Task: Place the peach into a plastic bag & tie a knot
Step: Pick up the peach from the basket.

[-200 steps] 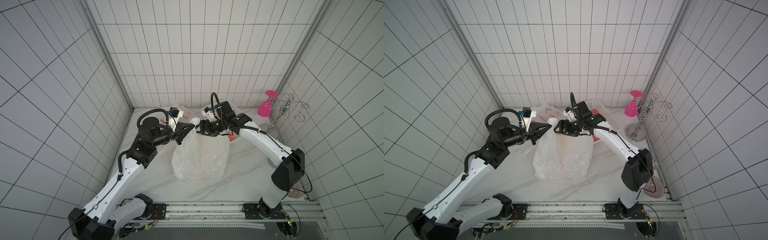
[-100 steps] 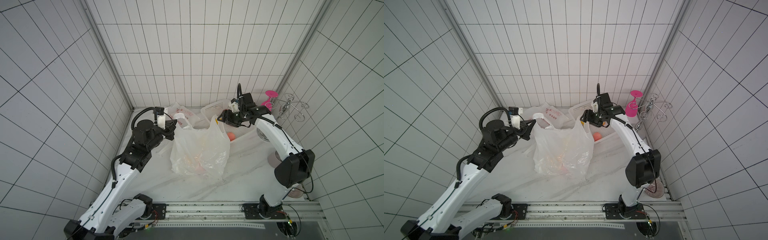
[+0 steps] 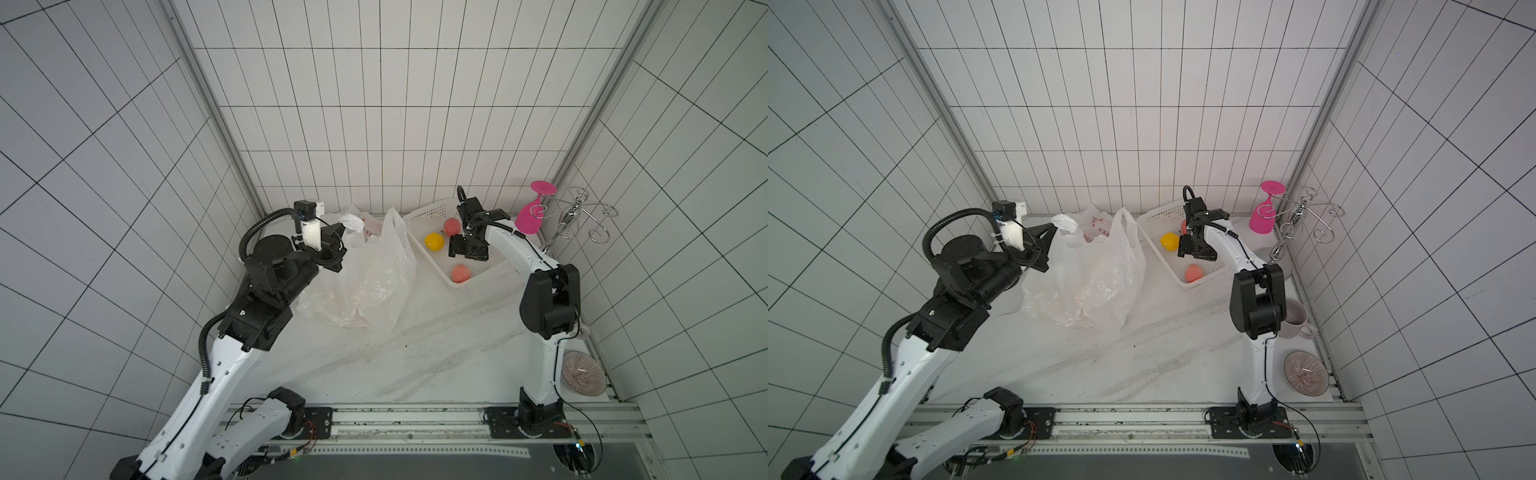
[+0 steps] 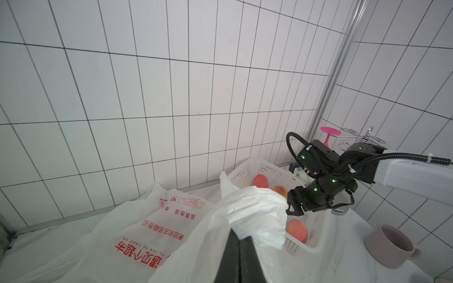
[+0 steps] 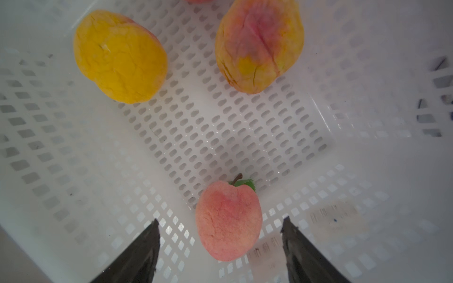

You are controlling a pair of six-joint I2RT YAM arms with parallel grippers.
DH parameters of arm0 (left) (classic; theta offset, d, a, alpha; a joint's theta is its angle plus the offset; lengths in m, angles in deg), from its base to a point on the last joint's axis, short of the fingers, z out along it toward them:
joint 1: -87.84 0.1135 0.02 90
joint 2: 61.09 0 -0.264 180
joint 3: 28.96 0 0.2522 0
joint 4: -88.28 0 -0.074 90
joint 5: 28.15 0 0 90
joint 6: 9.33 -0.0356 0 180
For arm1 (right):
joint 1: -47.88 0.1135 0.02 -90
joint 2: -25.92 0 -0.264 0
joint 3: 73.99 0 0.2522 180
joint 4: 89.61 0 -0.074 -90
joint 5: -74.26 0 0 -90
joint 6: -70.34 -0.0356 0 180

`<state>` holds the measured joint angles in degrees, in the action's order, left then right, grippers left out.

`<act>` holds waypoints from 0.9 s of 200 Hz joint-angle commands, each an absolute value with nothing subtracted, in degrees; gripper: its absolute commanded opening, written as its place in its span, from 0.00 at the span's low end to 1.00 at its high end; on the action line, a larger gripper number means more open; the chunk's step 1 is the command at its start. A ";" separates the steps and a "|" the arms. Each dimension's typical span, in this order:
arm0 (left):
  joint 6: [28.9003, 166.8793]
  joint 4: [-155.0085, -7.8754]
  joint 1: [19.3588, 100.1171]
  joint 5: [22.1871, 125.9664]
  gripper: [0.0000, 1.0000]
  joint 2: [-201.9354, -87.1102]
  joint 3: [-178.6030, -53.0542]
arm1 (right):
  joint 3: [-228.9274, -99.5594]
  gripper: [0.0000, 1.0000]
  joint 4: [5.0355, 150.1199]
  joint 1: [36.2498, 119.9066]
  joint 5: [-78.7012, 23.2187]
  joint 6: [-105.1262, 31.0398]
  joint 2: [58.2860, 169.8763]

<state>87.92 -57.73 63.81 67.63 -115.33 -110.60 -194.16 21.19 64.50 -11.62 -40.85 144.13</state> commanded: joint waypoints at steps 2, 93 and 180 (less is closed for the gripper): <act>88.07 -61.17 63.49 73.27 0.00 -116.11 -110.02 | -197.98 0.78 16.88 65.79 -7.96 -38.52 146.65; 89.02 -62.17 63.22 77.31 0.00 -115.86 -109.31 | -204.59 0.43 15.25 66.75 -8.73 -38.73 149.17; 85.91 -62.84 63.32 88.33 0.00 -114.84 -108.54 | -194.13 0.25 23.86 73.14 -45.86 -39.16 120.04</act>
